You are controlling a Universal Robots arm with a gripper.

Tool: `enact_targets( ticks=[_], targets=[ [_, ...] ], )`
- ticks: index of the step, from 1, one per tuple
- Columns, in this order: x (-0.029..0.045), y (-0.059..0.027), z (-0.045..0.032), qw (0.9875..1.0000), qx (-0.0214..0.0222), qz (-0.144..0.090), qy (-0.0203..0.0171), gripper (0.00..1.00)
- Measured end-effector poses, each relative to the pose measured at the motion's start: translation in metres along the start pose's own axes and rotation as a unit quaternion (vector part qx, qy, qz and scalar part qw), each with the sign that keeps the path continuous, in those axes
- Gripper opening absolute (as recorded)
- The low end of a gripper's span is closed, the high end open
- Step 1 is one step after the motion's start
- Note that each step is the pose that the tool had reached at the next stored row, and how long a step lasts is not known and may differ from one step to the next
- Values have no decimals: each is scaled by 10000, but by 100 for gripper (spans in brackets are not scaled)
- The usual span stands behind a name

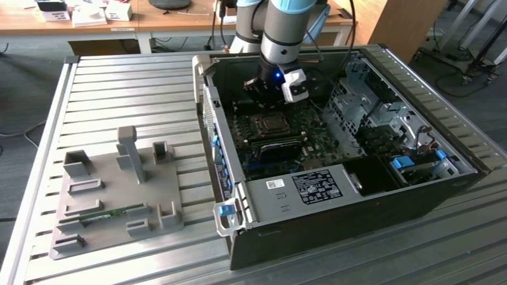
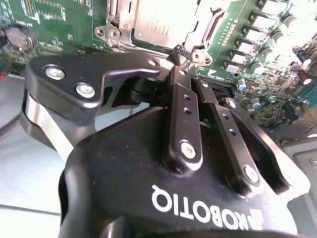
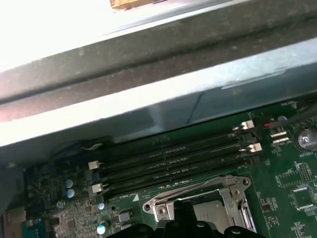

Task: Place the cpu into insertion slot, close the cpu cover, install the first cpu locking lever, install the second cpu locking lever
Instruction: 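Install the first cpu locking lever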

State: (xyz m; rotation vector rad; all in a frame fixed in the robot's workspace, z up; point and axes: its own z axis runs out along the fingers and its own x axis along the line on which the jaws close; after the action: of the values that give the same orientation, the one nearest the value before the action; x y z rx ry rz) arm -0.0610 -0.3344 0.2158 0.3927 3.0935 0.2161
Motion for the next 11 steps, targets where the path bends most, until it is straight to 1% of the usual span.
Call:
enact_targets(
  ticks=[3,5,8,11],
  targets=[
    [0,-1,5,9997,-1,-262,36,11],
    [1,-1,10,9990,0,-440,61,11],
    [1,-3,23,9976,2,-690,96,11],
    [1,-4,27,9961,28,-878,117,11]
  ],
)
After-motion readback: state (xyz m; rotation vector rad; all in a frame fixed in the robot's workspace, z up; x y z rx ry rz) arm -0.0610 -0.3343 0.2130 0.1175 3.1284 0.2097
